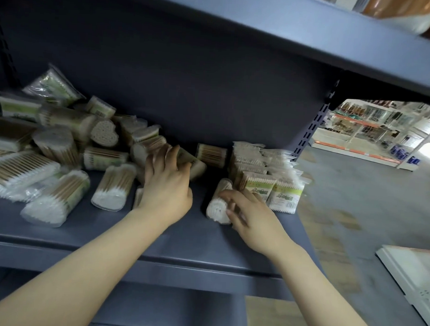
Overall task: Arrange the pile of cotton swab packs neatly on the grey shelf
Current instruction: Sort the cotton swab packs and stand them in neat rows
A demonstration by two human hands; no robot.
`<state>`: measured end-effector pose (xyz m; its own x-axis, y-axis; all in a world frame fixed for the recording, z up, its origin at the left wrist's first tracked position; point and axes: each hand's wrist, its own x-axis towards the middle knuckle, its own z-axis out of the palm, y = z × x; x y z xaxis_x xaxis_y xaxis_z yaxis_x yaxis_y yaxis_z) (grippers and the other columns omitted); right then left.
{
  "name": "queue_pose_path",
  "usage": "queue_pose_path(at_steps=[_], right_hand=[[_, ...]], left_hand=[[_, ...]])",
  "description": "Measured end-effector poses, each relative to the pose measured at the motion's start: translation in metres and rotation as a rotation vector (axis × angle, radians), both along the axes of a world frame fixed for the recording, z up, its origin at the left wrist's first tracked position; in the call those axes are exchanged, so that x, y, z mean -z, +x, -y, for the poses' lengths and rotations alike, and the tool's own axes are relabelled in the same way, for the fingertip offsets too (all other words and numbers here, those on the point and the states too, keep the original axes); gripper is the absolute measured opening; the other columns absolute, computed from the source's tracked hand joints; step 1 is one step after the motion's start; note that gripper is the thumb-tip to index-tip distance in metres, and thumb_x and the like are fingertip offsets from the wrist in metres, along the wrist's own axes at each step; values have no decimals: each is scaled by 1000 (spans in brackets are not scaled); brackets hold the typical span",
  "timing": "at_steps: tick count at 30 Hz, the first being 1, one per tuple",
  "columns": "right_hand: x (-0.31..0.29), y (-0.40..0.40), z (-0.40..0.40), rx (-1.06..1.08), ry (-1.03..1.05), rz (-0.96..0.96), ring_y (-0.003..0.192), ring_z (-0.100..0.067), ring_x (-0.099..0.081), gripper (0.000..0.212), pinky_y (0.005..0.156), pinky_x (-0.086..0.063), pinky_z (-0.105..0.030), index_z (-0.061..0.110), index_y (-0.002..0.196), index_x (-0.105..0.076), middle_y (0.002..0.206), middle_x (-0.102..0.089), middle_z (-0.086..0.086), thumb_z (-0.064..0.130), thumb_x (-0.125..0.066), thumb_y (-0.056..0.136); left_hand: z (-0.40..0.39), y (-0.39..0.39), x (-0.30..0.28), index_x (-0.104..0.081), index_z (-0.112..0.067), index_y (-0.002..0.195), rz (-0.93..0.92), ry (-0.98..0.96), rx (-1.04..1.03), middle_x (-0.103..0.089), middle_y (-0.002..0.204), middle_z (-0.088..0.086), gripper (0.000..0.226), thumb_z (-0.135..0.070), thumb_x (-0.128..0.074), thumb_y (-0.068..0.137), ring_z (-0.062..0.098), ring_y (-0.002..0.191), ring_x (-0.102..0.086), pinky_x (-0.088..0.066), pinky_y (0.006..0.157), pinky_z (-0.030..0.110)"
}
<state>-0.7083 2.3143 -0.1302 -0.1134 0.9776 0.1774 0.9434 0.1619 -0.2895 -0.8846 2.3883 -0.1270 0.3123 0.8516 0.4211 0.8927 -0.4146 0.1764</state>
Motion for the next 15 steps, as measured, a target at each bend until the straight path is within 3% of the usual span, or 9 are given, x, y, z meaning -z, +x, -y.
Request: queue_pose_path(at_steps=[4, 9, 12, 15], right_hand=[[0, -1, -3, -9, 8, 6, 111, -22, -43, 46, 93, -36, -30, 28, 123, -49, 120, -49, 3, 46, -38, 82], [-1, -4, -8, -75, -16, -45, 121, -19, -45, 46, 93, -43, -37, 30, 126, -44, 134, -45, 9, 46, -42, 83], [0, -7, -7, -119, -56, 13, 127, -16, -38, 52, 95, -43, -37, 41, 137, -34, 142, -33, 9, 46, -41, 86], [-1, -12, -7, -129, -68, 6, 127, -18, -38, 47, 95, -42, -38, 39, 134, -40, 141, -31, 6, 43, -45, 87]], left_hand=[[2, 3, -2, -44, -13, 134, 11, 26, 2, -12, 152, 15, 50, -16, -50, 85, 35, 138, -9, -8, 110, 48], [-1, -2, 3, -66, -1, 105, 58, 57, 58, -46, 130, 30, 43, -1, -69, 62, 53, 115, -41, -32, 96, 61], [-1, -3, 4, -67, -1, 100, 97, 56, 66, -49, 126, 30, 41, 1, -70, 59, 54, 112, -44, -35, 92, 61], [0, -5, 5, -68, -2, 99, 120, 62, 59, -50, 126, 29, 39, 2, -70, 60, 54, 111, -44, -35, 92, 60]])
